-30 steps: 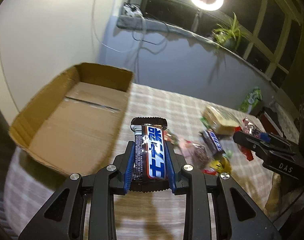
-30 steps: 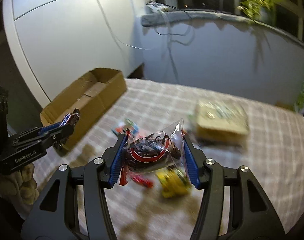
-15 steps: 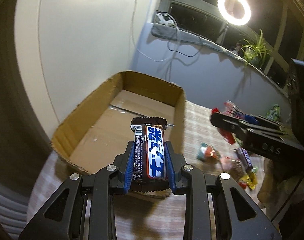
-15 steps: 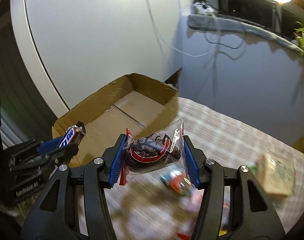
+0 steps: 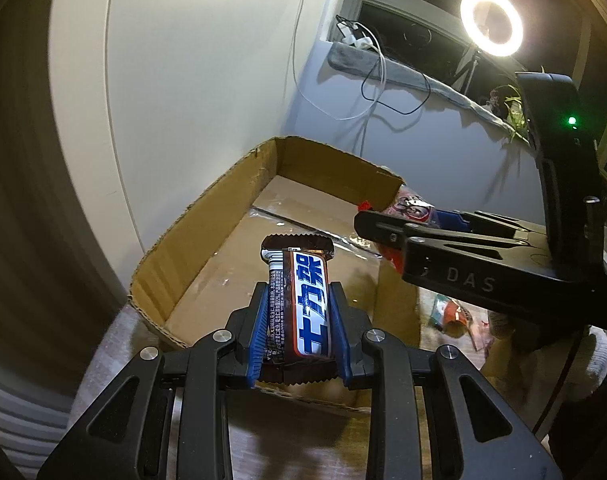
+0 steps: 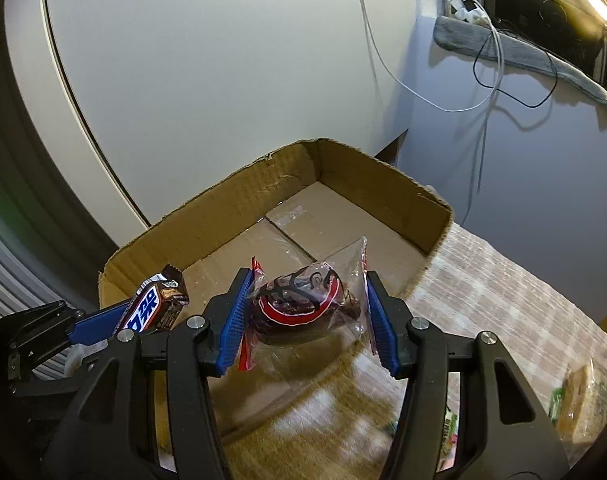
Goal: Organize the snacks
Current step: 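Carry both snacks into the cardboard box and open both tools, then grasp the brown-filled bag with the left tool while the right tool grasps the yellow jelly cup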
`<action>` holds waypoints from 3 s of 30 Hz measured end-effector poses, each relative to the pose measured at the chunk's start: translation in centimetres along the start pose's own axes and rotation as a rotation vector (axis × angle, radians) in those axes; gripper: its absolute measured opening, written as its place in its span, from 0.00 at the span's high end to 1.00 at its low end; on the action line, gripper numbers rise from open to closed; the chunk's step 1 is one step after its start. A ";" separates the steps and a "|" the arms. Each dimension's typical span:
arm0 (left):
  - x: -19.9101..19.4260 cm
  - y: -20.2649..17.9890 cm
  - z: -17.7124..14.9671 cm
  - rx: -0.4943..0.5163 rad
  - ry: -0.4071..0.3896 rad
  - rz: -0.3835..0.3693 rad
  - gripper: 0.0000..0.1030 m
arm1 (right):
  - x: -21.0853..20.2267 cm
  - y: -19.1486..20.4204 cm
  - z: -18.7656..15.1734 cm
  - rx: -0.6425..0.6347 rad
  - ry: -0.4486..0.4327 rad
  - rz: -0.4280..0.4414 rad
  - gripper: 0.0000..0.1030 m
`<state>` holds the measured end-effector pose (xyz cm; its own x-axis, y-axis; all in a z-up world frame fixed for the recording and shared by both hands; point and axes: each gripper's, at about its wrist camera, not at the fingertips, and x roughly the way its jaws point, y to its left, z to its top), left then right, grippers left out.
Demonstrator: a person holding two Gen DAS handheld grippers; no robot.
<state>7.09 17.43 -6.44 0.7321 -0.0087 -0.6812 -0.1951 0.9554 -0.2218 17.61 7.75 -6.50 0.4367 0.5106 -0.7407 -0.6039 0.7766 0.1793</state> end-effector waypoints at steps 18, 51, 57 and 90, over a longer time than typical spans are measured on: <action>-0.6 0.1 0.0 -0.003 -0.024 0.034 0.71 | -0.2 -0.2 0.2 -0.010 -0.006 -0.012 0.35; -0.5 -11.7 -3.1 0.147 0.043 -0.141 0.71 | -14.4 -14.0 -13.6 0.195 0.022 -0.182 0.35; 0.7 -14.7 -4.8 0.191 0.110 -0.201 0.71 | -13.9 -15.1 -16.8 0.222 0.087 -0.169 0.35; 6.0 -19.9 -6.2 0.257 0.253 -0.270 0.61 | -12.0 -16.3 -19.4 0.300 0.138 -0.062 0.60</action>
<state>11.29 -3.50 -10.43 0.5452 -0.3094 -0.7791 0.1734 0.9509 -0.2562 9.25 -18.16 -13.15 0.3595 0.4199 -0.8333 -0.3472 0.8891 0.2983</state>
